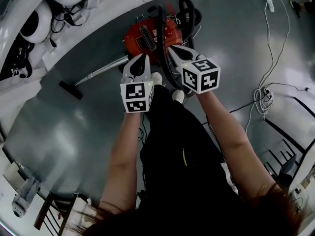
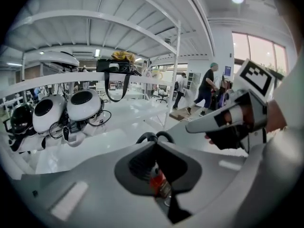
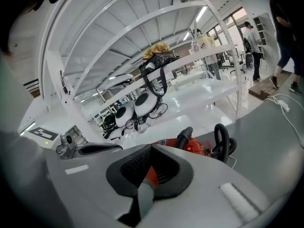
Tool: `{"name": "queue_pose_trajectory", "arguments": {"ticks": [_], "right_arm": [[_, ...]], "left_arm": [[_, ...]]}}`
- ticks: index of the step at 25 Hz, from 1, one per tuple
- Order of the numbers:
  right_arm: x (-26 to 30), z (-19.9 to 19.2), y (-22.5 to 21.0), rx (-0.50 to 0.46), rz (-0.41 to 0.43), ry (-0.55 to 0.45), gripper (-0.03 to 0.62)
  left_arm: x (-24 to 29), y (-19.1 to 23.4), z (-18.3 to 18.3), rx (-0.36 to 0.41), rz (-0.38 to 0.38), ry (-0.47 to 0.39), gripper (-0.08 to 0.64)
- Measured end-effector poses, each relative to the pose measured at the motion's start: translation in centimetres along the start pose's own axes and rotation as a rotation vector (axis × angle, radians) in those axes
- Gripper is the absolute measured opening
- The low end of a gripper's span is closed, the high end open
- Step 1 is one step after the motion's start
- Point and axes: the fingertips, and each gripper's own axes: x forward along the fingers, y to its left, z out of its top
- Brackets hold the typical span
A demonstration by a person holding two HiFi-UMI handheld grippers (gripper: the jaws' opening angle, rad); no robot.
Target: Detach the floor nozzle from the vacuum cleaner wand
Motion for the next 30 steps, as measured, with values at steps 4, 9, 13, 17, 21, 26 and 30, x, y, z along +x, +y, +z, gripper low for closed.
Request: {"name": "queue_pose_trajectory", "arguments": {"ticks": [4, 9, 13, 17, 21, 26, 30], "right_arm": [[-0.3, 0.5, 0.7, -0.033, -0.009, -0.004, -0.002], [-1.3, 1.7, 1.2, -0.073, -0.035, -0.018, -0.003], [-2.2, 2.4, 1.8, -0.071, -0.039, -0.025, -0.003], [-3.2, 3.0, 2.1, -0.057, -0.046, -0.042, -0.003], [-4.1, 3.2, 2.3, -0.052, -0.056, -0.041, -0.003], [-4.5, 3.7, 2.7, -0.065, -0.052, -0.037, -0.003], [-4.5, 4.2, 2.8, -0.069, -0.053, -0.042, -0.003]], "left_arm": [[-0.4, 0.4, 0.9, -0.039, 0.005, 0.001, 0.009], [-1.3, 0.7, 2.2, -0.079, 0.02, 0.02, 0.009], [-2.3, 0.3, 2.8, -0.101, 0.025, 0.034, 0.009], [-3.0, 0.0, 3.2, -0.123, 0.033, 0.036, 0.009], [-3.5, -0.2, 3.3, -0.143, 0.039, 0.051, 0.009], [-3.5, -0.4, 4.2, -0.144, 0.04, 0.052, 0.009], [-3.3, -0.5, 4.8, -0.144, 0.039, 0.049, 0.009]]}}
